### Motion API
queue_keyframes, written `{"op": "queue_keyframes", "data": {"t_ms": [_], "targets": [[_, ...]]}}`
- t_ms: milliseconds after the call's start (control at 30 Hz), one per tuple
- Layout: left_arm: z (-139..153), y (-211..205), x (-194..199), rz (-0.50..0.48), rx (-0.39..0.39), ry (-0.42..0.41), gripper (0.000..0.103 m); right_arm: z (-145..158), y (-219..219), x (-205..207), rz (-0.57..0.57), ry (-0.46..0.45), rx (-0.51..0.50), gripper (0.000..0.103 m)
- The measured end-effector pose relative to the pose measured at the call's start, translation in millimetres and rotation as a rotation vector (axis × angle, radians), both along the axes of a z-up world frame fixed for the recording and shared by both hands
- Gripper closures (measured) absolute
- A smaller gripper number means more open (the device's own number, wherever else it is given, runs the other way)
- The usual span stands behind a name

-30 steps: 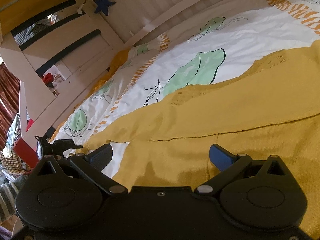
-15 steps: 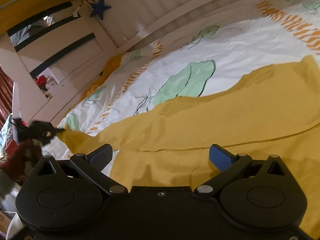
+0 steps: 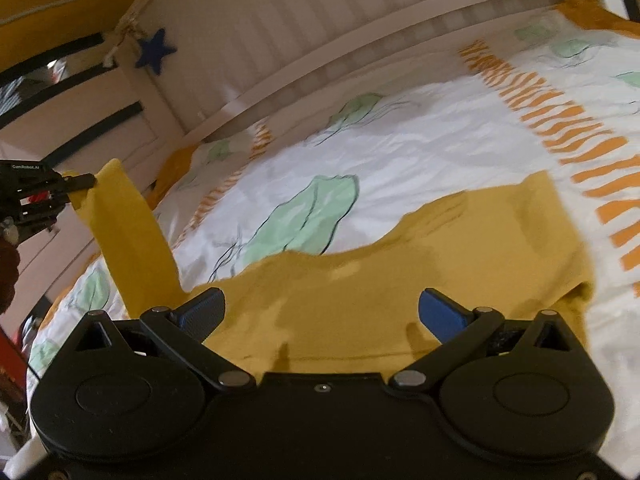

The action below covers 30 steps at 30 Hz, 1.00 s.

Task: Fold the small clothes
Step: 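Lay the held sleeve across the sweater body and open the left gripper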

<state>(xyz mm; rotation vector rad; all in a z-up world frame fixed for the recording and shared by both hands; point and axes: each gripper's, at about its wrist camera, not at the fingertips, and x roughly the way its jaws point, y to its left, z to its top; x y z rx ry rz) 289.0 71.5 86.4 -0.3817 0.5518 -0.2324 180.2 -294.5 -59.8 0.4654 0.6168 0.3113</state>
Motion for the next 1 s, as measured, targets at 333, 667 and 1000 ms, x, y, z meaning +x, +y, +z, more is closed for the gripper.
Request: {"op": "queue_keyframes", "data": {"t_ms": [333, 667, 1000], "targets": [[-66.4, -103.2, 28.5, -0.16, -0.006, 0.12, 0.098, 6.6, -40.7, 7.9, -0.124, 0.019, 0.029, 0.0], [-89.2, -154.4, 18.6, -0.238, 0.039, 0.157, 0.085, -0.1, -70.9, 11.8, -0.221, 0.047, 0.057, 0.0], [-90.1, -102.2, -19.5, -0.102, 0.228, 0.108, 0.047, -12.3, -61.2, 15.0, -0.171, 0.075, 0.03, 0.0]]}}
